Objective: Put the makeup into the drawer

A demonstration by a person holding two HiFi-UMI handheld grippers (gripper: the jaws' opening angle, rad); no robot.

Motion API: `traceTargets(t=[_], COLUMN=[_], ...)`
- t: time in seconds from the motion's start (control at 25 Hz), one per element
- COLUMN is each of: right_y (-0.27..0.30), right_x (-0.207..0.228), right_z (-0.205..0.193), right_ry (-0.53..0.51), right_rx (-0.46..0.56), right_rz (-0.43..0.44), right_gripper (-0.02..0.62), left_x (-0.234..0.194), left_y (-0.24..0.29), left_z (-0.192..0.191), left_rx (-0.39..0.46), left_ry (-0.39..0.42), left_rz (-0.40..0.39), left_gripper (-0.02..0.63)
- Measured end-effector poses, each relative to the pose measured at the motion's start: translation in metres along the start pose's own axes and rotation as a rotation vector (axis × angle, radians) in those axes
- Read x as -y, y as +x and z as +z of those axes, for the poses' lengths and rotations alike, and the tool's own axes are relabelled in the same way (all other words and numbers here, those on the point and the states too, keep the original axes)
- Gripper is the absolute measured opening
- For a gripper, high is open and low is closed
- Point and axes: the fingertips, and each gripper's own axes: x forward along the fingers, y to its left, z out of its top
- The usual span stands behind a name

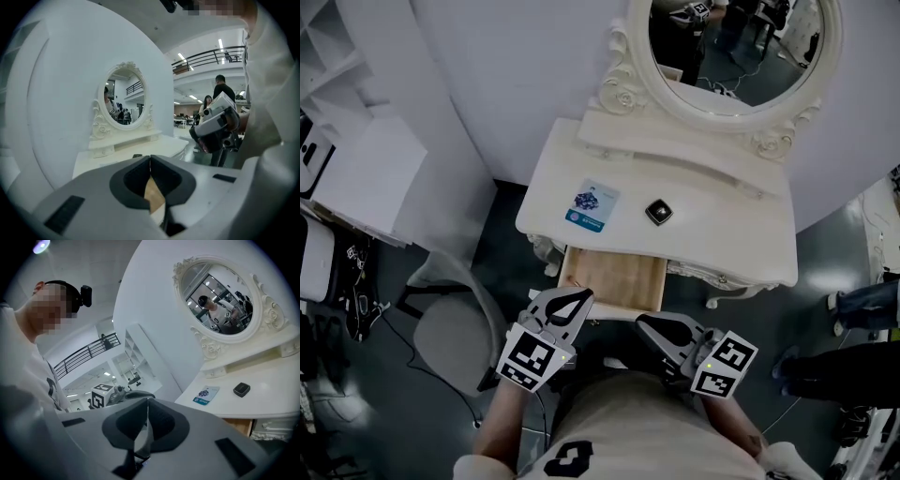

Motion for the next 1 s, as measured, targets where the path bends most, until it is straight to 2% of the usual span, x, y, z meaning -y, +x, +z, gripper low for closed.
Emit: traceTargets(t=[0.32,0.36,0.4,0.44,0.48,0.64,0.8,0.88,1.0], right_y=[0.006,0.007,0.007,0.008,0.008,0.006,0.000,-0.004,-0.010], right_x=[0.040,0.044,0.048,0.052,0.056,0.074,0.088,0.094,0.102], right_z=[0.013,0.014,0.016,0.018,0.019,0.019,0.020,0.021,0.020], right_ry=[0.042,0.047,0.050,0.053,0.057,0.085,0.091,0.095,0.106], right_rx=[-0.028,-0.035,-0.040,-0.045,-0.050,-0.067,-0.077,-0.077,-0.077], right_rz=[0.035,0.044,0.054,0.064,0.072,0.084,0.081,0.073,0.061], right_gripper=[0.028,0.029,0.029,0.029,0.029,0.029,0.029,0.029,0.029], left_x=[-0.040,-0.042,-0.043,-0.046,-0.050,-0.077,-0.098,-0.102,-0.104], left_y=[0.063,0.074,0.085,0.097,0.109,0.153,0.185,0.196,0.205], left_z=[-0.023,-0.031,-0.040,-0.049,-0.058,-0.093,-0.120,-0.133,-0.146], left_rx=[-0.168,-0.206,-0.250,-0.293,-0.336,-0.500,-0.624,-0.684,-0.737], left_ry=[0.092,0.097,0.105,0.121,0.148,0.294,0.387,0.414,0.383], left_rz=[0.065,0.055,0.039,0.025,0.018,0.029,0.004,-0.028,-0.070], left_gripper=[0.062,0.134,0.251,0.301,0.319,0.336,0.337,0.342,0.372])
